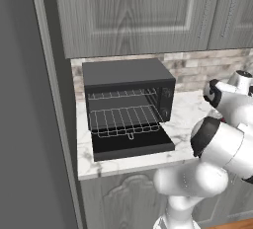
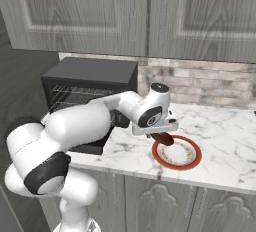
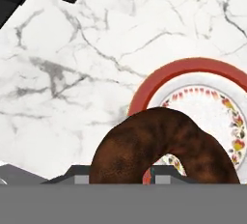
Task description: Pick up the bagel from the plate, place it on the toaster oven rack, close the door, and set the timer.
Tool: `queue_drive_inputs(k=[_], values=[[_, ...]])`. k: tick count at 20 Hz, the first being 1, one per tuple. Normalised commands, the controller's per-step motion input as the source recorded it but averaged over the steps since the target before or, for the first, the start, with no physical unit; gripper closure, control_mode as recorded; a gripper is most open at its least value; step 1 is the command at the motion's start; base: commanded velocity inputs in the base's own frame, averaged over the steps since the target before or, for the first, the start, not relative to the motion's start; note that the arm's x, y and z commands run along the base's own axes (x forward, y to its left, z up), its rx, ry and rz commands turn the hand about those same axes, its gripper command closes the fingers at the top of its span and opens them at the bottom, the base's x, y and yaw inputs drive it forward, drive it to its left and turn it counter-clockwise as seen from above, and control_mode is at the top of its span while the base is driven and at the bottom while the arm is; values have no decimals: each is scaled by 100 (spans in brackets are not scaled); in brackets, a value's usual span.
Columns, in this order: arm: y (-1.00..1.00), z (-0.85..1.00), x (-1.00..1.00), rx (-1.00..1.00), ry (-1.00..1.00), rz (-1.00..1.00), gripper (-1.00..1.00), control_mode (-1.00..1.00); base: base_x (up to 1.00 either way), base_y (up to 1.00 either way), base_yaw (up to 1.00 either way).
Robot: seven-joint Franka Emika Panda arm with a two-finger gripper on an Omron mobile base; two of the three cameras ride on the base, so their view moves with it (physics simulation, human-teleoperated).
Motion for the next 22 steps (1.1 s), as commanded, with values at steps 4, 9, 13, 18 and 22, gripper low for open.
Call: queue_drive_inputs(k=[4, 9, 13, 18, 22], values=[[89, 56, -46, 0, 0, -9, 100, -100, 0, 0, 0], [85, 74, -18, 0, 5, -9, 100, -100, 0, 0, 0], [80, 69, -9, 0, 7, -8, 100, -100, 0, 0, 0], [84, 28, 0, 0, 0, -5, 100, -100, 0, 0, 0], [80, 1, 5, 0, 0, -3, 100, -100, 0, 0, 0]])
